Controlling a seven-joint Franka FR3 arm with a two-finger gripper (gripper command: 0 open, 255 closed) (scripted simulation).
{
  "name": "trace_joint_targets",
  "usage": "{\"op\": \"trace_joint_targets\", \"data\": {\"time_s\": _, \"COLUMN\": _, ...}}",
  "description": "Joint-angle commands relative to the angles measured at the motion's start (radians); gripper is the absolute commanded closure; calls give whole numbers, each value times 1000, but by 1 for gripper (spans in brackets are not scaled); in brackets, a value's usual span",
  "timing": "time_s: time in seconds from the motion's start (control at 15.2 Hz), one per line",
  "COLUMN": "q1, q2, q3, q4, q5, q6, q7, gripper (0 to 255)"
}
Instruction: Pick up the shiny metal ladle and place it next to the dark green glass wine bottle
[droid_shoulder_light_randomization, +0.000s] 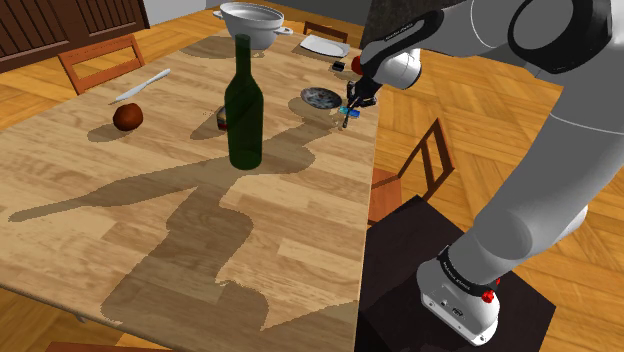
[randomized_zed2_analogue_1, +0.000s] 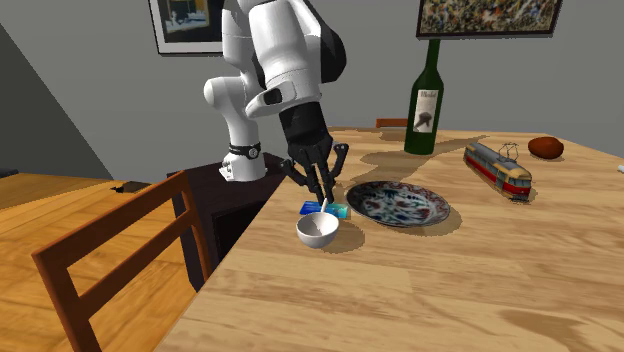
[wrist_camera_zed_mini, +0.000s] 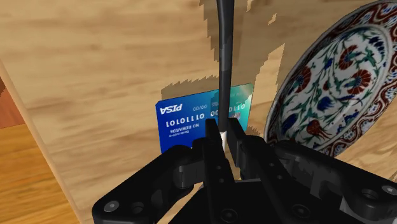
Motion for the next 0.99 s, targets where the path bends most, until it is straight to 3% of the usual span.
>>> {"op": "trace_joint_targets", "data": {"time_s": 0.0, "q1": 0, "q2": 0, "q3": 0, "q4": 0, "q5": 0, "q6": 0, "q7": 0, "gripper": 255}}
{"op": "trace_joint_targets", "data": {"time_s": 0.92, "q1": 17, "q2": -95, "q3": -31, "q4": 44, "q5": -85, "q6": -133, "q7": 82, "gripper": 255}}
